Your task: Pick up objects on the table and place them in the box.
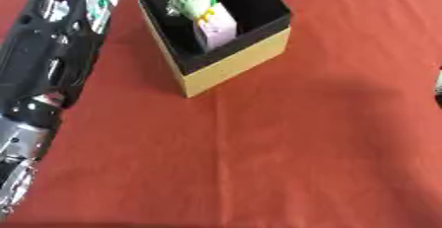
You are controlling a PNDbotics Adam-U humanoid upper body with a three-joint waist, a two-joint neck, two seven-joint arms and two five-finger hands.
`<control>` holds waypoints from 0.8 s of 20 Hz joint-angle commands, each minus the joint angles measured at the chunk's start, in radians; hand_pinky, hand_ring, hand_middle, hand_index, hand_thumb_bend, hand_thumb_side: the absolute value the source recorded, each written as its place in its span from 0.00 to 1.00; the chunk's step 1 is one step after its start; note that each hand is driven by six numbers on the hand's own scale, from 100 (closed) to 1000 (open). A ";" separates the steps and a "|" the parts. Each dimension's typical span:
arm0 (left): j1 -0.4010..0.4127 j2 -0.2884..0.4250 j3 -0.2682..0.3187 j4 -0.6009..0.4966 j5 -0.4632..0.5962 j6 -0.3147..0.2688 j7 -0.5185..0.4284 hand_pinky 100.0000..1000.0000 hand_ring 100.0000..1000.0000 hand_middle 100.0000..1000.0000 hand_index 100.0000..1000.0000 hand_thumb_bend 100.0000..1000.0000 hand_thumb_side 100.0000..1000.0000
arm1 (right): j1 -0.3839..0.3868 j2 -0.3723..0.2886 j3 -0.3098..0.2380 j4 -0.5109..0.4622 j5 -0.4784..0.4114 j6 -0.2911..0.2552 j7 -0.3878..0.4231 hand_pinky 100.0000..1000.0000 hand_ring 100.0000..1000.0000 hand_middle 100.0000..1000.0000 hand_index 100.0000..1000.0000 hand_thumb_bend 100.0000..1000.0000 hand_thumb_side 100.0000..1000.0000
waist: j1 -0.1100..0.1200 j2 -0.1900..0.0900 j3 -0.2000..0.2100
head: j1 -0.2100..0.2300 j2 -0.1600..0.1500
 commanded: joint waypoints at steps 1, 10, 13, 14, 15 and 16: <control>-0.019 0.009 0.022 -0.013 0.024 -0.010 -0.039 0.89 0.98 1.00 1.00 0.47 0.32 | -0.004 -0.015 -0.014 -0.016 -0.002 -0.002 0.003 0.41 0.39 0.44 0.66 0.00 0.06 | -0.004 -0.028 -0.002 | -0.001 0.005; -0.020 0.012 0.027 -0.031 0.058 0.012 -0.075 0.88 0.97 0.99 0.98 0.53 0.04 | -0.002 -0.017 -0.018 -0.016 -0.001 -0.005 0.009 0.41 0.39 0.44 0.66 0.00 0.05 | -0.004 -0.039 0.001 | -0.003 0.005; -0.018 0.008 0.033 -0.036 0.086 0.022 -0.066 0.85 0.94 0.95 0.96 0.23 0.19 | -0.001 -0.017 -0.021 -0.016 0.000 -0.006 0.011 0.41 0.39 0.44 0.66 0.00 0.05 | -0.005 -0.043 0.003 | -0.004 0.005; -0.017 0.005 0.037 -0.043 0.100 0.031 -0.055 0.84 0.93 0.94 0.96 0.15 0.34 | 0.000 -0.016 -0.022 -0.016 0.001 -0.006 0.011 0.41 0.39 0.44 0.66 0.00 0.05 | -0.005 -0.044 0.004 | -0.005 0.005; -0.015 0.000 0.042 -0.053 0.115 0.039 -0.043 0.81 0.91 0.92 0.95 0.00 0.55 | 0.000 -0.017 -0.023 -0.016 0.001 -0.006 0.012 0.41 0.39 0.44 0.66 0.00 0.04 | -0.006 -0.045 0.005 | -0.005 0.005; -0.012 -0.007 0.051 -0.071 0.130 0.046 -0.029 0.79 0.89 0.91 0.93 0.00 0.66 | 0.000 -0.017 -0.025 -0.016 0.002 -0.007 0.012 0.41 0.39 0.44 0.66 0.00 0.04 | -0.007 -0.046 0.007 | -0.006 0.005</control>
